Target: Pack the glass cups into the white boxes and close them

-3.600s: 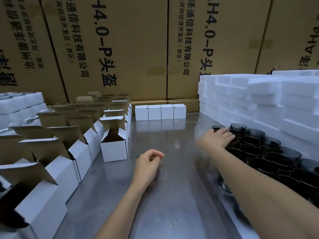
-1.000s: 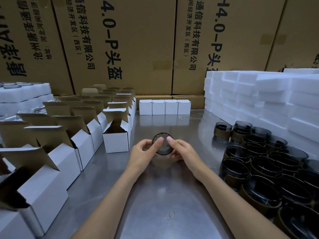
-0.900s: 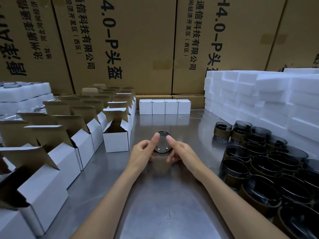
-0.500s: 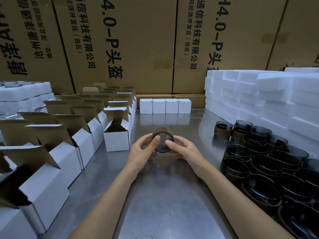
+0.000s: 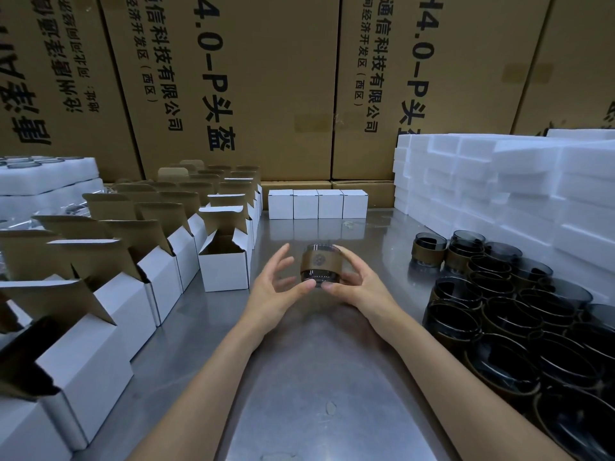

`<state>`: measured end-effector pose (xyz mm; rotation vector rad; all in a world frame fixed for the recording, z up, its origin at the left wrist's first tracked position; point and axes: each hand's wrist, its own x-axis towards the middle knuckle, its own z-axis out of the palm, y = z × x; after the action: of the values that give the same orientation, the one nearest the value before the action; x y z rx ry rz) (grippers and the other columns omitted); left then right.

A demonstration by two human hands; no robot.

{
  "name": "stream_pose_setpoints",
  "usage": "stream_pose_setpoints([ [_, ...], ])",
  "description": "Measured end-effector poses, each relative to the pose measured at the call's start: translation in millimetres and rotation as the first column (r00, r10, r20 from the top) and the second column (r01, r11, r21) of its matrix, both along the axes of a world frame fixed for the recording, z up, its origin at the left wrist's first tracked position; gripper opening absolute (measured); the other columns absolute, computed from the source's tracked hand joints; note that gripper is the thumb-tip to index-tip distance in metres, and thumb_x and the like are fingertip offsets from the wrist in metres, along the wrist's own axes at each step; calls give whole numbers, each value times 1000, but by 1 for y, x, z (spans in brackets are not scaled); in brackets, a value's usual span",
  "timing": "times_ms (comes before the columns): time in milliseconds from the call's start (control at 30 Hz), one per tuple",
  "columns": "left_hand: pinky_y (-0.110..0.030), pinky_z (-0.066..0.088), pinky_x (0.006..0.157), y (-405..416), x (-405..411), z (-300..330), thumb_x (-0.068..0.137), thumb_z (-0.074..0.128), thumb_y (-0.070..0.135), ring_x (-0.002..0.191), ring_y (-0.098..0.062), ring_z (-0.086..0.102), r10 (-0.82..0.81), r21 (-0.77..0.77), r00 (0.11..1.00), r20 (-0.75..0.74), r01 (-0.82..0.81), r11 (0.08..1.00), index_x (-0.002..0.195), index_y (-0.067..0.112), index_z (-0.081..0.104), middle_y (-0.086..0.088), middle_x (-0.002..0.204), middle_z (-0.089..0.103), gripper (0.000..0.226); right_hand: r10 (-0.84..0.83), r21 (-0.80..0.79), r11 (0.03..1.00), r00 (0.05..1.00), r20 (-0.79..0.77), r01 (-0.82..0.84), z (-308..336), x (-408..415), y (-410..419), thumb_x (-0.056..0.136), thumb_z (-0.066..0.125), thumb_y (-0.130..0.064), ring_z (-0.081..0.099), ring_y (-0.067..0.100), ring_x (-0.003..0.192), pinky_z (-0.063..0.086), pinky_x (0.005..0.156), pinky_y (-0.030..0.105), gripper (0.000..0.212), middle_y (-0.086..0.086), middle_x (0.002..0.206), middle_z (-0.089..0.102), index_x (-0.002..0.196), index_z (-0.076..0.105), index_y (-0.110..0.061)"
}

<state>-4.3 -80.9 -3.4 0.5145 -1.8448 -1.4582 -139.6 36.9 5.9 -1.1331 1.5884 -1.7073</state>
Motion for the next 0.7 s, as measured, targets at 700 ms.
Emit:
stream_pose_setpoints([
  [700,-22,35,107,6,-5,-8,76,76,15,130,-6,40,176,-676,982,72,-82,732,137,32,40,13,139,44,73,-266,-127,964,883,-386,235,-13,11,-12,65,61,17,54,16,106,50,88,33,69,-11,114,51,106,44,-37],
])
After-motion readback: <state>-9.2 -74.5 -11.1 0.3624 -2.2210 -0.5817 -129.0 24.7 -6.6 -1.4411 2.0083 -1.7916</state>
